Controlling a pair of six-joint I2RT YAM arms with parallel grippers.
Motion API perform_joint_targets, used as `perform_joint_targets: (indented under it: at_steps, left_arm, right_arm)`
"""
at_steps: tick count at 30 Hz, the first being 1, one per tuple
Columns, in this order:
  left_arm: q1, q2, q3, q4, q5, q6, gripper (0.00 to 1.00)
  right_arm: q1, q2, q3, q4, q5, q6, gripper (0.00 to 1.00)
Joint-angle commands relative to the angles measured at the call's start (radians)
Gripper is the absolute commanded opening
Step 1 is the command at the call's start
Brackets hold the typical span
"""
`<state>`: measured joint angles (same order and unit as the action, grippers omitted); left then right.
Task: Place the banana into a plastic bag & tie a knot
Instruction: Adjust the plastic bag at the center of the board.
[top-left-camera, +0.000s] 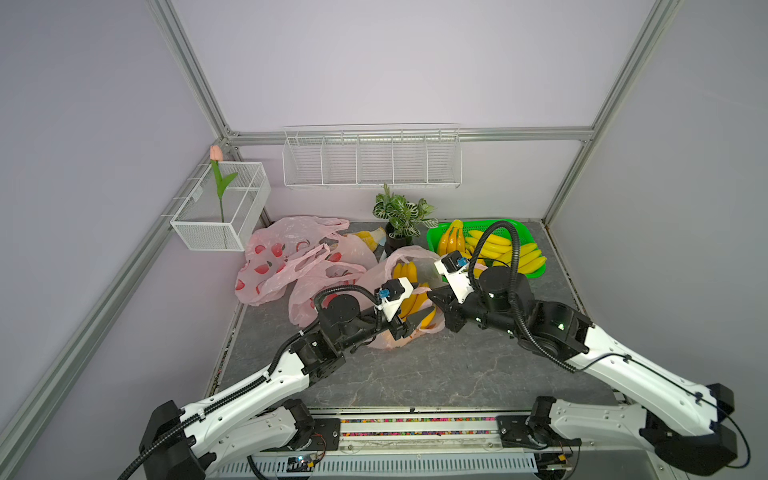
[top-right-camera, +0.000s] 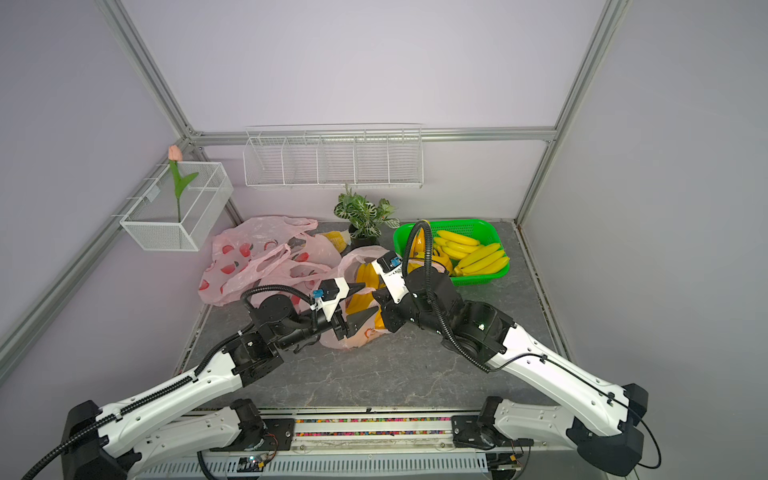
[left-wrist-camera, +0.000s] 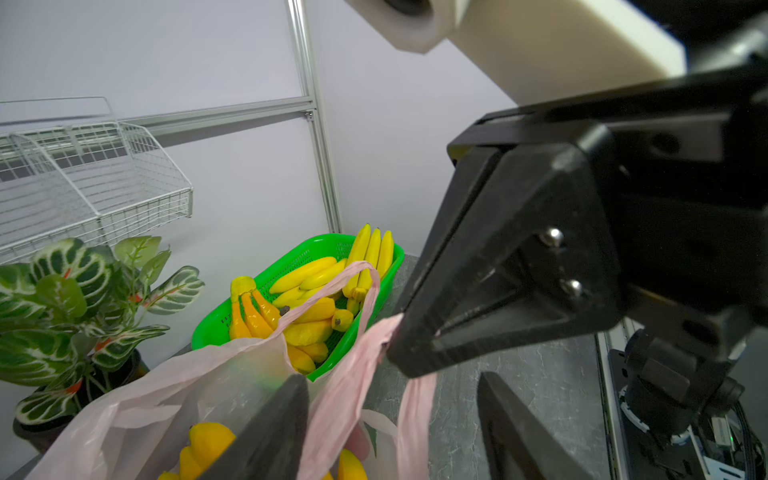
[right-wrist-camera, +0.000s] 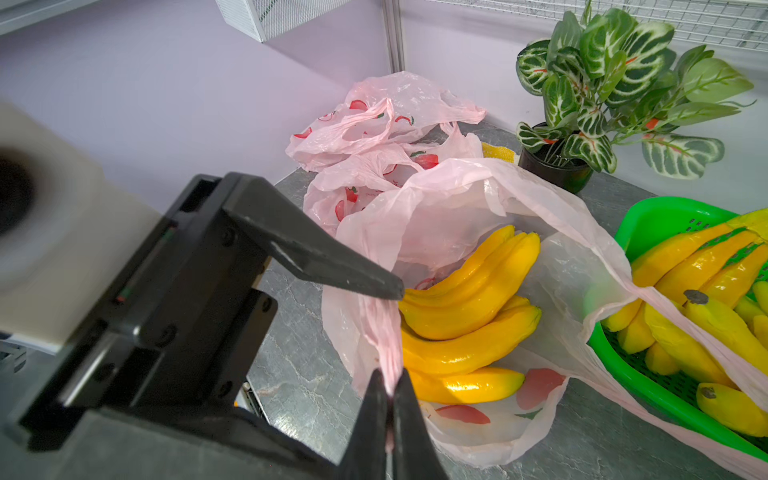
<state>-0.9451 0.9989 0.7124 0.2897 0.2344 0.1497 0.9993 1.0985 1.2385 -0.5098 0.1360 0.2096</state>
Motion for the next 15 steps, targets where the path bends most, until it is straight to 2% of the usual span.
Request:
perform_joint_targets:
  at_steps: [1, 5, 7, 12, 15]
  left_arm:
    - [-0.024, 0.041, 0.015, 0.01, -0.007, 0.086, 0.59]
    - [-0.024, 0.093, 0.045, -0.034, -0.071, 0.092, 0.44]
    - [-0.024, 0.108, 0.044, -0.024, -0.096, 0.083, 0.41]
    - [-0.024, 0.121, 0.03, -0.017, -0.15, 0.065, 0.26]
    - [-0.025, 0.121, 0.024, -0.025, -0.17, 0.051, 0.14]
  right_arm:
    - [-0.005, -0.011, -0.014, 0.055, -0.03, 0.012, 0.07]
    - [-0.006, -0.007, -0.021, 0.076, -0.045, 0.03, 0.07]
    - [-0.006, -0.016, -0.035, 0.095, -0.047, 0.04, 0.07]
    - [-0.009, -0.033, -0.058, 0.118, -0.026, 0.057, 0.07]
    - [-0.021, -0.045, -0.07, 0.119, -0.005, 0.067, 0.07]
